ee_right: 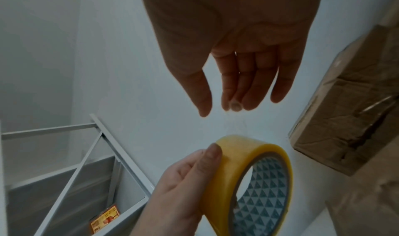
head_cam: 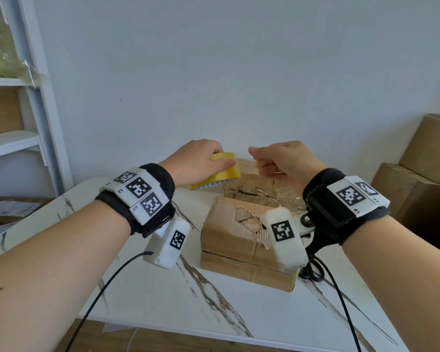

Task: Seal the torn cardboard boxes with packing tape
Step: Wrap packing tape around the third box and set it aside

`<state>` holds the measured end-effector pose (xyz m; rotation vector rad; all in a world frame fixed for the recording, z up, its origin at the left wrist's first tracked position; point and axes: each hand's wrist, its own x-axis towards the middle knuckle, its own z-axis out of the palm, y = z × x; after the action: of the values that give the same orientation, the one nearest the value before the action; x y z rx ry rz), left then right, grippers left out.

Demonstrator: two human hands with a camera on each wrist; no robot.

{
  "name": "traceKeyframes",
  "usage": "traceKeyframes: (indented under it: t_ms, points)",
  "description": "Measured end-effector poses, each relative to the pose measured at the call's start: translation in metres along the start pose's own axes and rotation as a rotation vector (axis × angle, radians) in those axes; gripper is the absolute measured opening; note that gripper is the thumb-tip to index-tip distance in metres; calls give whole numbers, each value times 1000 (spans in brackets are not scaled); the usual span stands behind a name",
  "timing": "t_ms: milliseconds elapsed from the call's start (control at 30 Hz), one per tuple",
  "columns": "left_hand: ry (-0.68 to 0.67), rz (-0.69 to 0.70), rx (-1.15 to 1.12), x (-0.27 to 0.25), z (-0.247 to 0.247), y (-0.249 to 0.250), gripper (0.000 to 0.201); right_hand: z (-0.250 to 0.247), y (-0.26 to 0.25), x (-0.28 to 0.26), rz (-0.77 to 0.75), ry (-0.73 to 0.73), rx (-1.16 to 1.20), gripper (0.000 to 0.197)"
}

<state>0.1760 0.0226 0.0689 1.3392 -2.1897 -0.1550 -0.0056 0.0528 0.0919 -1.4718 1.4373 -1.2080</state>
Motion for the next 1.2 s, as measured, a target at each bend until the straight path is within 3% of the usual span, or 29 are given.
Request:
traceKeyframes:
  t_ms: [167, 300, 500, 667, 967, 1200]
  points:
    - [29, 47, -92, -4, -1, 2, 30, 1, 8, 2, -31, 52, -1, 19]
    - [56, 55, -137, -7, 1, 3, 27, 5, 7, 6, -49, 28, 29, 47]
    - [98, 70, -177, -8, 1, 7, 25, 17, 7, 4, -181, 85, -73, 27]
    - [99, 92, -177, -10, 0, 10, 23, 14, 5, 6, -189, 187, -33, 7]
    - [83, 180, -42, -10, 1, 18, 25, 6, 5, 11, -324, 317, -429, 23]
    - [82, 178, -23, -10, 2, 18, 27, 12, 8, 12, -411, 327, -605, 14]
